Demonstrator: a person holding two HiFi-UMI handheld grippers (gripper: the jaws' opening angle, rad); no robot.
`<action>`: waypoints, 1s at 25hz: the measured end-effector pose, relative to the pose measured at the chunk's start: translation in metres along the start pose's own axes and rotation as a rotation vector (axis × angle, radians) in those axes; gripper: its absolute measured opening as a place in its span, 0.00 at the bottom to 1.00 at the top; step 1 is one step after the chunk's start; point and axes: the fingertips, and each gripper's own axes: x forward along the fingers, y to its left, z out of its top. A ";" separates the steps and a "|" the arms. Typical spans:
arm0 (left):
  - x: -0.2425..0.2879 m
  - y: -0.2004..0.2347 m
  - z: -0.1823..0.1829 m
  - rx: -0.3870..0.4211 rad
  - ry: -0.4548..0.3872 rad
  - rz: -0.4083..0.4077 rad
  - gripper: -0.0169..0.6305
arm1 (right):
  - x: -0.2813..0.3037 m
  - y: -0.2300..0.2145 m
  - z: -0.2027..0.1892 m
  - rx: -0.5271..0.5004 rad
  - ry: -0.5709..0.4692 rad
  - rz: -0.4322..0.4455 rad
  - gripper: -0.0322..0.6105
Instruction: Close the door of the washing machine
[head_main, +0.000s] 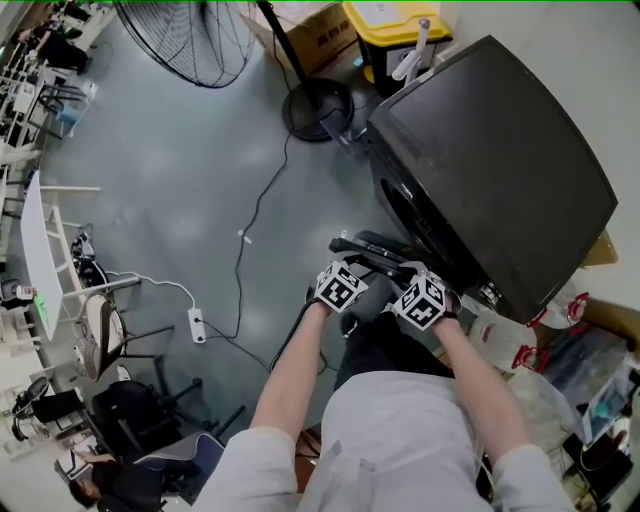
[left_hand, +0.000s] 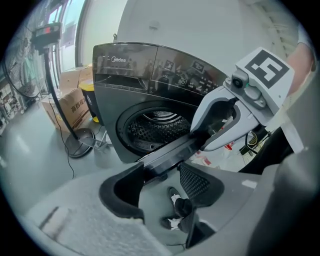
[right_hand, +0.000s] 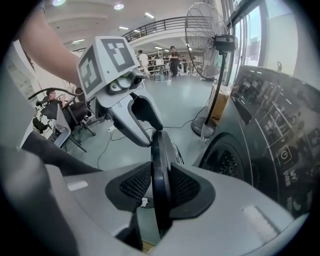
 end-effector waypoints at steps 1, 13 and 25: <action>0.001 0.003 0.004 0.002 -0.004 -0.001 0.37 | -0.001 -0.004 0.001 0.011 0.000 -0.010 0.24; 0.021 0.029 0.048 0.079 -0.059 -0.053 0.37 | -0.004 -0.050 0.011 0.187 -0.001 -0.130 0.24; 0.039 0.045 0.087 0.158 -0.075 -0.186 0.37 | -0.009 -0.091 0.011 0.440 0.001 -0.294 0.27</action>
